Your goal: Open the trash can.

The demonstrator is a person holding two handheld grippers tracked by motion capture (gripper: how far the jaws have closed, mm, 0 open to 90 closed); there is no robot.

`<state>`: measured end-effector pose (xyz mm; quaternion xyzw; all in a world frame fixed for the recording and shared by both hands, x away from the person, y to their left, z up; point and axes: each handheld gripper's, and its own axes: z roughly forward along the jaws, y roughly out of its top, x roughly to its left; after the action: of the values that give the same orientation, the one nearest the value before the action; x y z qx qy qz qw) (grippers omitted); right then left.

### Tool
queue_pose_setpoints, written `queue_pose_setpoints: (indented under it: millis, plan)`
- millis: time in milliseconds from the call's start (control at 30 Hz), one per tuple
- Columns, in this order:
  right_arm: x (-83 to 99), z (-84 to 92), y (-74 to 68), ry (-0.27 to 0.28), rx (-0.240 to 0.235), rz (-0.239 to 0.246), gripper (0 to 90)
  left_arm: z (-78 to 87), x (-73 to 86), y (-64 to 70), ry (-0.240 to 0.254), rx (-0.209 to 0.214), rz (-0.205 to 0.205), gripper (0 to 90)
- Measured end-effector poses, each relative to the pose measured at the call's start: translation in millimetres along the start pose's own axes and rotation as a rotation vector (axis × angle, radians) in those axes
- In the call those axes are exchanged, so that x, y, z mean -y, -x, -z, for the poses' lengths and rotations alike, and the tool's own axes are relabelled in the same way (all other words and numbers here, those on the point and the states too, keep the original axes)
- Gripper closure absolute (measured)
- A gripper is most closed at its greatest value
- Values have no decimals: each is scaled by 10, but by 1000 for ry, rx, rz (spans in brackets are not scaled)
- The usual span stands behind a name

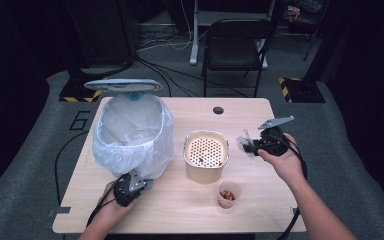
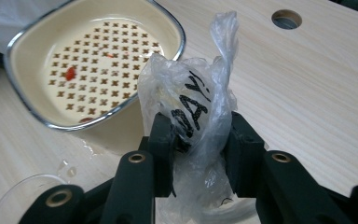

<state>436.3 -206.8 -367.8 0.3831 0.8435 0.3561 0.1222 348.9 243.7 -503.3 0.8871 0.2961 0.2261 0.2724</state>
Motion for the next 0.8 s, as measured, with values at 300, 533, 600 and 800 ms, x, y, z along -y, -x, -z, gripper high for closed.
queue_pose_setpoints:
  millis: [300, 533, 600, 800]
  plan:
    - [-95, 220, -186, 36, -34, 41, 671, -7, 6, 24, 6, 1, 35, 900]
    - [-184, 308, -404, 62, -55, 87, 670, -5, 5, 19, 5, -1, 25, 900]
    - [-218, 328, -481, 67, -64, 95, 670, -6, 6, 22, 5, 1, 30, 900]
    - [-329, 362, -680, 85, -92, 142, 670, -5, 4, 18, 4, -1, 24, 900]
